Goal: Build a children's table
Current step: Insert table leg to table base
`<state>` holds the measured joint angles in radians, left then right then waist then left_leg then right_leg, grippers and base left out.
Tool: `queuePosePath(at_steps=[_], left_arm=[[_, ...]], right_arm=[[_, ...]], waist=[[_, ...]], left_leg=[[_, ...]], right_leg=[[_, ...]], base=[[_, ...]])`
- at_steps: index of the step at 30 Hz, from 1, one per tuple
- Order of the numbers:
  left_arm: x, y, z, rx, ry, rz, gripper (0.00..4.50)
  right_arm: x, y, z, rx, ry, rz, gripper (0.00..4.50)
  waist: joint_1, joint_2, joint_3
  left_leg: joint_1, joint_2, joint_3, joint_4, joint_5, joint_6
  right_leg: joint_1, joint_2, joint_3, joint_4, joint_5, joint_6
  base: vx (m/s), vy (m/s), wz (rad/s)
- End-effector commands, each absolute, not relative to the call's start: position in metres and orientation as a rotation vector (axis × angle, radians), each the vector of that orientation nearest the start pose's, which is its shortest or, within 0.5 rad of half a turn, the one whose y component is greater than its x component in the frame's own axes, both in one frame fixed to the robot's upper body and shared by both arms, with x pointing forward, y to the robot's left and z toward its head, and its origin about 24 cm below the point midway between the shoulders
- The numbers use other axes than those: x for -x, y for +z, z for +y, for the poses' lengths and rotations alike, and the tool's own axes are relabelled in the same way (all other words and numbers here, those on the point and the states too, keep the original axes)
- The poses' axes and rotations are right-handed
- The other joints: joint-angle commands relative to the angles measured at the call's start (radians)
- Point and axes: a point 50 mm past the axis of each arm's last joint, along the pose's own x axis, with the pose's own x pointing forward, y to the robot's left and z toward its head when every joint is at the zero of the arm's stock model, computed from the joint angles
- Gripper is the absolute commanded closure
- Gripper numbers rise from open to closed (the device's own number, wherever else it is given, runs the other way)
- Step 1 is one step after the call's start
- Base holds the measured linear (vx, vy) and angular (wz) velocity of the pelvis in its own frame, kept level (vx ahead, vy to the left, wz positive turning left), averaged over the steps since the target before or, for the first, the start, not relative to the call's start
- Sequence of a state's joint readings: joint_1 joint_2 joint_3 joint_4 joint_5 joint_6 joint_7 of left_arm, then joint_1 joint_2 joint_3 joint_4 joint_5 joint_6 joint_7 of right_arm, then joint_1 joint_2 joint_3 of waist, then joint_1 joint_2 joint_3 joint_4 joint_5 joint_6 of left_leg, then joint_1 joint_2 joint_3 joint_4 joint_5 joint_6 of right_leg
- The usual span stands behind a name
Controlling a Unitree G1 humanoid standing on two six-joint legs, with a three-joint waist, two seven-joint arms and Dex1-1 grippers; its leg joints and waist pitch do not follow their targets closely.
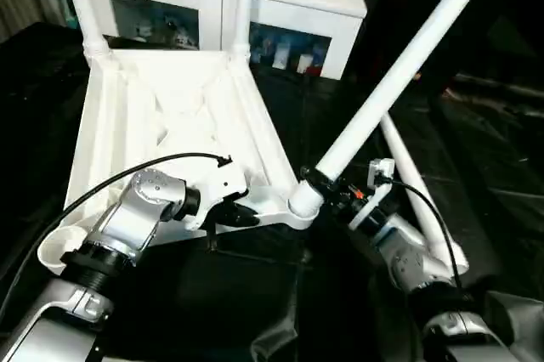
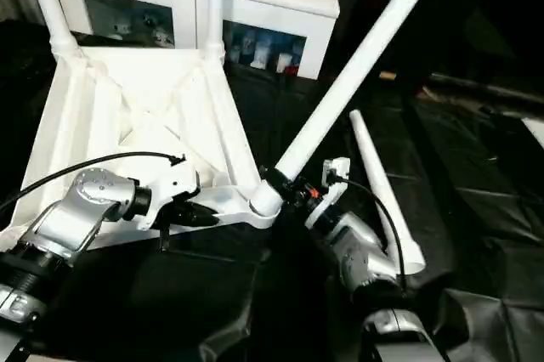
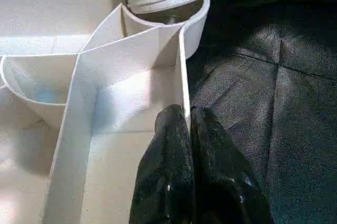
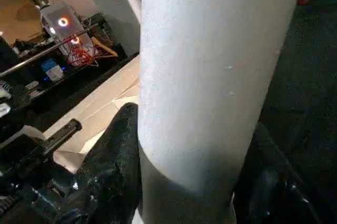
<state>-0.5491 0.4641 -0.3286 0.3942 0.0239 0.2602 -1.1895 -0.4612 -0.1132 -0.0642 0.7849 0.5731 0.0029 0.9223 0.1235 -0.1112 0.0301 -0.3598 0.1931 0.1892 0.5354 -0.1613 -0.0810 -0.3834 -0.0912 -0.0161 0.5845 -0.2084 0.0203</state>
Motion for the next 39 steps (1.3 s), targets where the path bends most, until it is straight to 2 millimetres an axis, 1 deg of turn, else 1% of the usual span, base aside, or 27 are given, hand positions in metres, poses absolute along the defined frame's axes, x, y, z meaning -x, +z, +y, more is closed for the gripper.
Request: queuePosePath(at_steps=[1, 2, 3, 4, 5, 6, 7, 8, 9, 10, 11, 12, 14, 15, 19, 20, 21, 22, 25, 28, 31, 32, 33, 34, 37, 38, 39], left_arm=[[-0.301, 0.061, 0.144, -0.46, -1.387, 0.539, 4.5], [-0.301, 0.061, 0.144, -0.461, -1.387, 0.539, 4.5], [-0.301, 0.061, 0.144, -0.463, -1.387, 0.538, 4.5], [-0.301, 0.061, 0.143, -0.466, -1.387, 0.538, 4.5], [-0.301, 0.061, 0.143, -0.468, -1.388, 0.537, 4.5], [-0.301, 0.061, 0.142, -0.468, -1.388, 0.537, 4.5], [-0.301, 0.062, 0.142, -0.47, -1.389, 0.537, 4.5], [-0.301, 0.062, 0.142, -0.47, -1.389, 0.537, 4.5], [-0.302, 0.062, 0.142, -0.476, -1.387, 0.536, 4.5], [-0.302, 0.062, 0.142, -0.476, -1.387, 0.536, 4.5], [-0.302, 0.062, 0.141, -0.477, -1.387, 0.535, 4.5], [-0.302, 0.062, 0.141, -0.476, -1.385, 0.534, 4.5], [-0.302, 0.063, 0.141, -0.475, -1.384, 0.533, 4.5], [-0.302, 0.063, 0.142, -0.475, -1.38, 0.532, 4.5], [-0.303, 0.064, 0.143, -0.474, -1.374, 0.529, 4.5], [-0.303, 0.064, 0.143, -0.474, -1.374, 0.529, 4.5], [-0.304, 0.064, 0.143, -0.475, -1.373, 0.528, 4.5], [-0.304, 0.064, 0.142, -0.475, -1.373, 0.527, 4.5], [-0.304, 0.065, 0.142, -0.477, -1.374, 0.525, 4.5], [-0.305, 0.066, 0.141, -0.478, -1.374, 0.523, 4.5], [-0.306, 0.066, 0.142, -0.479, -1.372, 0.522, 4.5], [-0.306, 0.066, 0.142, -0.479, -1.371, 0.522, 4.5], [-0.306, 0.066, 0.142, -0.479, -1.371, 0.522, 4.5], [-0.306, 0.066, 0.142, -0.479, -1.371, 0.522, 4.5], [-0.306, 0.066, 0.142, -0.479, -1.372, 0.524, 4.5], [-0.306, 0.066, 0.142, -0.479, -1.372, 0.524, 4.5], [-0.307, 0.066, 0.141, -0.479, -1.372, 0.523, 4.5]], right_arm=[[-0.312, 0.023, -0.165, -0.468, 0.718, 0.09, 2.63], [-0.312, 0.025, -0.164, -0.458, 0.728, 0.087, 2.63], [-0.312, 0.031, -0.161, -0.423, 0.765, 0.073, 2.63], [-0.313, 0.038, -0.156, -0.344, 0.819, 0.066, 2.63], [-0.312, 0.042, -0.153, -0.28, 0.858, 0.064, 2.63], [-0.312, 0.042, -0.152, -0.269, 0.865, 0.063, 2.63], [-0.312, 0.046, -0.148, -0.211, 0.899, 0.063, 2.63], [-0.312, 0.046, -0.148, -0.211, 0.899, 0.063, 2.63], [-0.312, 0.052, -0.139, -0.06, 0.962, 0.043, 2.63], [-0.312, 0.052, -0.139, -0.06, 0.962, 0.043, 2.63], [-0.312, 0.054, -0.135, -0.016, 0.981, 0.032, 2.63], [-0.31, 0.057, -0.131, 0.009, 1.003, 0.009, 2.63], [-0.309, 0.059, -0.13, 0.005, 1.009, -0.003, 2.63], [-0.307, 0.06, -0.128, 0.021, 1.016, -0.025, 2.63], [-0.303, 0.066, -0.124, 0.088, 1.03, -0.092, 2.63], [-0.302, 0.066, -0.123, 0.098, 1.033, -0.097, 2.63], [-0.302, 0.065, -0.123, 0.102, 1.038, -0.088, 2.63], [-0.301, 0.063, -0.123, 0.102, 1.043, -0.077, 2.63], [-0.299, 0.057, -0.124, 0.093, 1.06, -0.046, 2.63], [-0.295, 0.05, -0.123, 0.09, 1.081, -0.011, 2.63], [-0.293, 0.048, -0.121, 0.087, 1.087, -0.003, 2.63], [-0.293, 0.047, -0.121, 0.082, 1.085, -0.002, 2.63], [-0.294, 0.046, -0.121, 0.074, 1.08, -0.001, 2.63], [-0.294, 0.046, -0.12, 0.067, 1.076, 0.0, 2.63], [-0.298, 0.043, -0.119, 0.017, 1.041, 0.0, 2.63], [-0.298, 0.043, -0.119, 0.017, 1.041, 0.0, 2.63], [-0.303, 0.043, -0.12, -0.044, 1.003, -0.001, 2.63]], waist=[[0.001, 0.018, -0.046], [0.003, 0.018, -0.046], [0.007, 0.018, -0.047], [0.007, 0.017, -0.048], [0.011, 0.017, -0.049], [0.013, 0.018, -0.046], [0.015, 0.021, -0.045], [0.015, 0.02, -0.046], [0.015, 0.017, -0.044], [0.016, 0.02, -0.042], [0.015, 0.019, -0.042], [0.014, 0.017, -0.042], [0.013, 0.018, -0.043], [0.013, 0.016, -0.043], [0.015, 0.016, -0.045], [0.016, 0.015, -0.045], [0.014, 0.017, -0.045], [0.013, 0.016, -0.045], [0.013, 0.017, -0.044], [0.014, 0.015, -0.045], [0.014, 0.018, -0.044], [0.014, 0.018, -0.044], [0.014, 0.02, -0.043], [0.013, 0.019, -0.044], [0.012, 0.02, -0.045], [0.012, 0.02, -0.046], [0.012, 0.016, -0.047]], left_leg=[[0.017, 0.035, -0.007, -0.056, -0.226, 0.009], [0.017, 0.035, -0.005, -0.054, -0.206, 0.015], [0.017, 0.034, -0.004, -0.049, -0.161, 0.027], [0.015, 0.032, -0.003, -0.046, -0.14, 0.033], [0.012, 0.03, -0.002, -0.042, -0.106, 0.04], [0.009, 0.029, -0.002, -0.039, -0.102, 0.042], [0.013, 0.031, 0.0, -0.039, -0.126, 0.039], [0.013, 0.03, 0.0, -0.039, -0.134, 0.036], [0.011, 0.033, 0.0, -0.041, -0.161, 0.028], [0.011, 0.034, 0.0, -0.043, -0.175, 0.021], [0.01, 0.033, 0.0, -0.044, -0.187, 0.016], [0.011, 0.034, -0.002, -0.045, -0.209, 0.004], [0.012, 0.034, -0.003, -0.044, -0.206, 0.005], [0.013, 0.034, -0.001, -0.042, -0.198, 0.008], [0.01, 0.031, 0.0, -0.036, -0.162, 0.022], [0.012, 0.031, 0.001, -0.035, -0.157, 0.027], [0.011, 0.031, 0.0, -0.035, -0.163, 0.029], [0.01, 0.031, 0.0, -0.035, -0.165, 0.028], [0.011, 0.032, 0.0, -0.034, -0.183, 0.026], [0.01, 0.031, -0.001, -0.033, -0.184, 0.027], [0.011, 0.033, -0.001, -0.033, -0.198, 0.024], [0.011, 0.033, -0.001, -0.034, -0.207, 0.02], [0.011, 0.033, -0.002, -0.034, -0.213, 0.018], [0.011, 0.033, -0.002, -0.034, -0.223, 0.013], [0.011, 0.033, -0.002, -0.033, -0.219, 0.011], [0.011, 0.032, -0.002, -0.032, -0.213, 0.013], [0.01, 0.032, -0.001, -0.031, -0.204, 0.016]], right_leg=[[0.023, -0.035, 0.017, -0.044, -0.036, -0.198], [0.024, -0.034, 0.017, -0.043, -0.013, -0.199], [0.026, -0.032, 0.015, -0.037, 0.039, -0.201], [0.027, -0.03, 0.015, -0.034, 0.064, -0.203], [0.029, -0.029, 0.015, -0.031, 0.101, -0.203], [0.026, -0.028, 0.016, -0.028, 0.108, -0.203], [0.023, -0.03, 0.016, -0.03, 0.082, -0.203], [0.025, -0.03, 0.015, -0.03, 0.07, -0.203], [0.023, -0.032, 0.016, -0.033, 0.034, -0.2], [0.022, -0.033, 0.016, -0.034, 0.01, -0.196], [0.023, -0.033, 0.016, -0.035, -0.009, -0.19], [0.022, -0.033, 0.017, -0.037, -0.041, -0.18], [0.021, -0.033, 0.019, -0.034, -0.027, -0.18], [0.02, -0.032, 0.018, -0.032, -0.009, -0.184], [0.024, -0.03, 0.018, -0.025, 0.051, -0.192], [0.023, -0.029, 0.018, -0.025, 0.063, -0.193], [0.024, -0.029, 0.018, -0.025, 0.056, -0.197], [0.025, -0.029, 0.018, -0.025, 0.05, -0.199], [0.024, -0.03, 0.018, -0.026, 0.03, -0.2], [0.024, -0.03, 0.018, -0.024, 0.03, -0.202], [0.022, -0.03, 0.018, -0.025, 0.011, -0.203], [0.021, -0.03, 0.018, -0.025, 0.0, -0.203], [0.021, -0.031, 0.018, -0.026, -0.006, -0.202], [0.021, -0.031, 0.018, -0.026, -0.016, -0.201], [0.02, -0.031, 0.018, -0.024, -0.006, -0.205], [0.021, -0.031, 0.018, -0.022, 0.006, -0.21], [0.023, -0.03, 0.018, -0.021, 0.019, -0.213]], base=[[0.0, 0.0, 0.0], [0.0, 0.0, 0.0], [0.0, 0.0, 0.0], [0.0, 0.0, 0.0], [0.0, 0.0, 0.0], [0.0, 0.0, 0.0], [0.0, 0.0, 0.0], [0.0, 0.0, 0.0], [0.0, 0.0, 0.0], [0.0, 0.0, 0.0], [0.0, 0.0, 0.0], [0.0, 0.0, 0.0], [0.0, 0.0, 0.0], [0.0, 0.0, 0.0], [0.0, 0.0, 0.0], [0.0, 0.0, 0.0], [0.0, 0.0, 0.0], [0.0, 0.0, 0.0], [0.0, 0.0, 0.0], [0.0, 0.0, 0.0], [0.0, 0.0, 0.0], [0.0, 0.0, 0.0], [0.0, 0.0, 0.0], [0.0, 0.0, 0.0], [0.0, 0.0, 0.0], [0.0, 0.0, 0.0], [0.0, 0.0, 0.0]])
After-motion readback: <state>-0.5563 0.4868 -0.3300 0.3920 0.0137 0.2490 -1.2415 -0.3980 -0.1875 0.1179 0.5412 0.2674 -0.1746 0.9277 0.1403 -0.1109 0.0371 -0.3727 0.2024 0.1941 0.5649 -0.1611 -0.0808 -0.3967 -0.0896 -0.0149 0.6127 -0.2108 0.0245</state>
